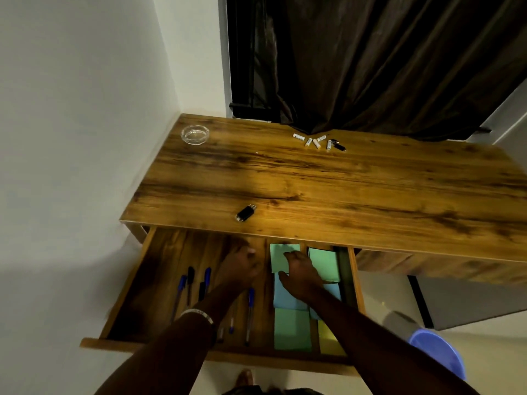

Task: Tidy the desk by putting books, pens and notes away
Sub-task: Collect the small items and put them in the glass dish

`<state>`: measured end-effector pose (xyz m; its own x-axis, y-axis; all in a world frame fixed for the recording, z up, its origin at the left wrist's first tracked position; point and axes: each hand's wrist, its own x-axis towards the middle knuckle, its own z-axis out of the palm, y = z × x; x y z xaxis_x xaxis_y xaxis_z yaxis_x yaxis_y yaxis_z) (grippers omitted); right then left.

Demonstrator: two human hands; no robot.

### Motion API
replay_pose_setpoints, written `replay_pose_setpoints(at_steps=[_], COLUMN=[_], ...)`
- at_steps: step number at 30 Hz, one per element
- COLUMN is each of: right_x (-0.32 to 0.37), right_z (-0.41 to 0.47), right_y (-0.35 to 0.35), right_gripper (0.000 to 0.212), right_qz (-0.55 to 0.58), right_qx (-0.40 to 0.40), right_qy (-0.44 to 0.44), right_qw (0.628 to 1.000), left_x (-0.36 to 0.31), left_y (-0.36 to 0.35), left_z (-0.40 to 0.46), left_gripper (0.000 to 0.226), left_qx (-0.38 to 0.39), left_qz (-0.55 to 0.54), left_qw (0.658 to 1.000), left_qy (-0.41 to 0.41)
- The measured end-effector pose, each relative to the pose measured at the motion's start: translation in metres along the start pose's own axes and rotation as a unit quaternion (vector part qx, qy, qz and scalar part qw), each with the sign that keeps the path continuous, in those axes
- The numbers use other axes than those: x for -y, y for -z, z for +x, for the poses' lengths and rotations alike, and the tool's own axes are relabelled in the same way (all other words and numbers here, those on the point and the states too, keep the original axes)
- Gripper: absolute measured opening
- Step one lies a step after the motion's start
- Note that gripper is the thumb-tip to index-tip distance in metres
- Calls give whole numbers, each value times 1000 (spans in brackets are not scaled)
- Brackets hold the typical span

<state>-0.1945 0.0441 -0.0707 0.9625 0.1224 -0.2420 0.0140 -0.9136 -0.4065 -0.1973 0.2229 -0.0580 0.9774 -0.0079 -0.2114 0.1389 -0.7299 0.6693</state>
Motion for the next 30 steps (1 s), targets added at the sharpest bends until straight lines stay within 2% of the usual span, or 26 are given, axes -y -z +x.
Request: replay_pose_setpoints(at_steps=[4,11,15,21,24,30], right_x=[9,25,36,59,73,103], right_z=[0,0,6,24,38,63], right_y=[11,27,33,40,40,33], right_gripper=[59,52,56,56,54,68], right_qz=[-16,-4,6,-15,-23,-20], right_qx=[-7,-37,-42,-56,-55,-45], right_qy=[25,65,73,58,41,10], right_qw=[1000,997,996,997,997,999], left_x=[1,-5,5,39,34,46], left_y=[7,19,30,47,73,96], left_z=[-2,-11,-10,23,26,44], left_gripper=[48,44,43,50,52,52], left_qx=[-7,-83,-112,-94,-90,-95], left_qz=[35,-1,-16,-17,-19,19], left_qw=[999,996,992,994,994,995], left_qy=[4,33,49,47,51,27])
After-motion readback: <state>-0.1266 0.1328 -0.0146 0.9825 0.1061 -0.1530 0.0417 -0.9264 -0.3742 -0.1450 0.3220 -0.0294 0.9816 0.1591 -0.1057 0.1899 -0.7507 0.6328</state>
